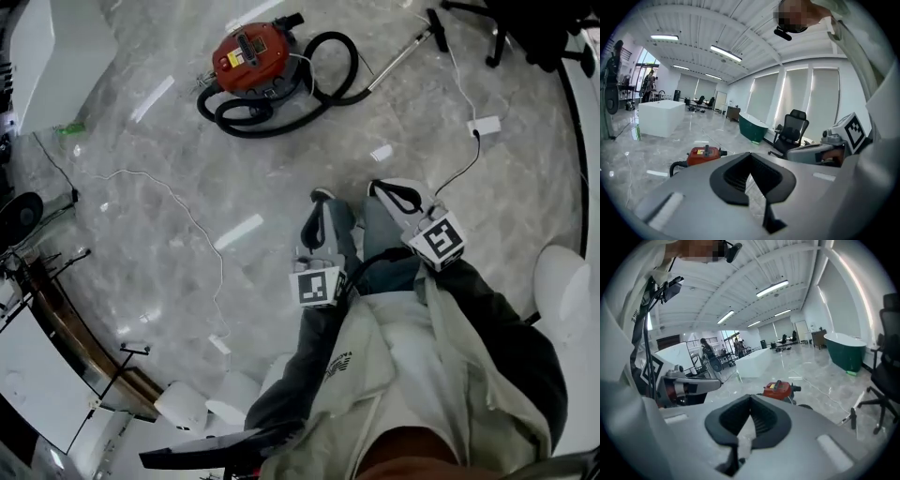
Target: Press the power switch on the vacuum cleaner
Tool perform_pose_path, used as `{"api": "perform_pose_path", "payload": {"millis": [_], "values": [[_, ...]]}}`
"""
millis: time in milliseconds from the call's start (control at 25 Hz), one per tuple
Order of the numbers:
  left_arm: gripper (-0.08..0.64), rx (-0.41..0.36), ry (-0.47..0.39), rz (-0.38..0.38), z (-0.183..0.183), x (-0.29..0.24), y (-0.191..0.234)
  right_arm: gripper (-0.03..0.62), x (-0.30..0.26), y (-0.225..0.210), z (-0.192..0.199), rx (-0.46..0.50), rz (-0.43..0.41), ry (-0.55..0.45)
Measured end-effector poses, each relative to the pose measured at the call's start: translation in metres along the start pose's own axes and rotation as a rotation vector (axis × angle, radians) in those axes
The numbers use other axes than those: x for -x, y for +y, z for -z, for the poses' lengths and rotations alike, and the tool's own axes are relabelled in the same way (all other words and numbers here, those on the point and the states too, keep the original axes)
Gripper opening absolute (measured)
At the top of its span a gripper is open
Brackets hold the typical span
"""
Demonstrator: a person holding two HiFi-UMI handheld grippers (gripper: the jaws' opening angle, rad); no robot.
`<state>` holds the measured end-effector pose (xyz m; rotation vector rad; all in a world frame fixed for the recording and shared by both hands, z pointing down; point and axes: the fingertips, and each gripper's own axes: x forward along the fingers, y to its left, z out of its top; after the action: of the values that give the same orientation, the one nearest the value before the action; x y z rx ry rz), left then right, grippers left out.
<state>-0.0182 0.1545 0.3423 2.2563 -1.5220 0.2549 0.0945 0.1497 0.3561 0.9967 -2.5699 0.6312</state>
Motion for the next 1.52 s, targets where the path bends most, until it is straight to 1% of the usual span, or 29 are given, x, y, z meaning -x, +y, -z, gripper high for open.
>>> {"api": "perform_pose_path", "payload": {"millis": [120,160,280,360,440,520,600,680,800,920,1080,1240,1400,1520], "values": [[0.0,0.042,-0.026,0.025,-0.021,0.039,-0.02,0.0,0.015,0.036,-0.034,0.038,-0.008,-0.039],[0.0,0.041,-0.036,0.039,-0.03,0.047,-0.023,0.0,0.017,0.045,-0.042,0.046,-0.011,-0.058],[0.0,-0.017,-0.08,0.073,-0.061,0.065,-0.023,0.0,0.019,0.07,-0.067,0.06,-0.021,-0.123],[0.0,-0.05,-0.088,0.057,-0.071,0.078,-0.016,0.0,0.021,0.088,-0.075,0.084,-0.043,-0.142],[0.0,-0.068,-0.083,0.041,-0.074,0.083,-0.013,0.0,0.022,0.102,-0.081,0.107,-0.08,-0.156],[0.0,-0.065,-0.107,0.046,-0.08,0.079,-0.022,0.0,0.025,0.109,-0.084,0.125,-0.117,-0.154],[0.0,-0.048,-0.15,0.049,-0.09,0.074,-0.036,0.0,0.034,0.11,-0.087,0.143,-0.133,-0.146],[0.0,-0.023,-0.181,0.022,-0.095,0.074,-0.041,0.0,0.045,0.105,-0.089,0.142,-0.132,-0.151],[0.0,0.0,-0.194,-0.042,-0.095,0.076,-0.035,0.0,0.055,0.099,-0.09,0.134,-0.142,-0.151],[0.0,-0.014,-0.184,-0.08,-0.084,0.074,-0.036,0.0,0.063,0.099,-0.084,0.178,-0.172,-0.121],[0.0,-0.006,-0.158,-0.08,-0.072,0.075,-0.04,0.0,0.066,0.103,-0.084,0.204,-0.194,-0.129],[0.0,-0.019,-0.162,-0.073,-0.074,0.074,-0.048,0.0,0.069,0.104,-0.085,0.217,-0.218,-0.138],[0.0,-0.005,-0.155,-0.081,-0.068,0.079,-0.051,0.0,0.077,0.106,-0.081,0.217,-0.221,-0.139],[0.0,-0.003,-0.148,-0.07,-0.064,0.079,-0.054,0.0,0.079,0.107,-0.078,0.214,-0.219,-0.141]]}}
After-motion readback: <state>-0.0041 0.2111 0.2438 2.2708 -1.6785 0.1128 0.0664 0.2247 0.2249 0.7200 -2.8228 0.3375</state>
